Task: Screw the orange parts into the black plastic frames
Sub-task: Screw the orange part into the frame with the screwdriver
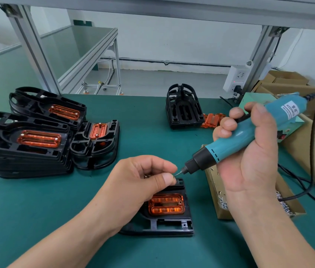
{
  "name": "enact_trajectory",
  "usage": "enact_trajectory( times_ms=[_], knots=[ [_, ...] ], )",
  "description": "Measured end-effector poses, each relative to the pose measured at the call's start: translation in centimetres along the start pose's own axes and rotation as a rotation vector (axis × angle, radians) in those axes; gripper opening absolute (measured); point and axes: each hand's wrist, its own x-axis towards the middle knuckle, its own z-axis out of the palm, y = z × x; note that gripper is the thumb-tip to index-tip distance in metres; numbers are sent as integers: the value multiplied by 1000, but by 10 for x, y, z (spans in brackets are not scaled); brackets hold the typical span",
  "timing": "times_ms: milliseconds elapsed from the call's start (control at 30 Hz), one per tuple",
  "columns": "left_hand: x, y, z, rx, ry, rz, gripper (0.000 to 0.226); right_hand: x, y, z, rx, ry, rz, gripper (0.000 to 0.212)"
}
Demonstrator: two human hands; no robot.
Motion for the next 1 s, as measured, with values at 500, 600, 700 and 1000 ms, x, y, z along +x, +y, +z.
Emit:
enact_trajectory(
  times_ms=[500, 600, 700, 1000],
  knots=[
    [-6, -4, 8, 366, -64, 10, 14, 2, 8, -19, -42, -3, 76, 11],
    [-6, -2, 5, 395, -37, 31, 16, 1, 9, -24, -16, 21, 91, 12],
    [-3, 1, -1, 405, 29, 67, 13, 4, 7, -26, -24, 10, 83, 11],
    [-6, 4, -1, 941, -48, 84, 11, 4, 6, -26, -174, -91, 52, 4]
  ],
)
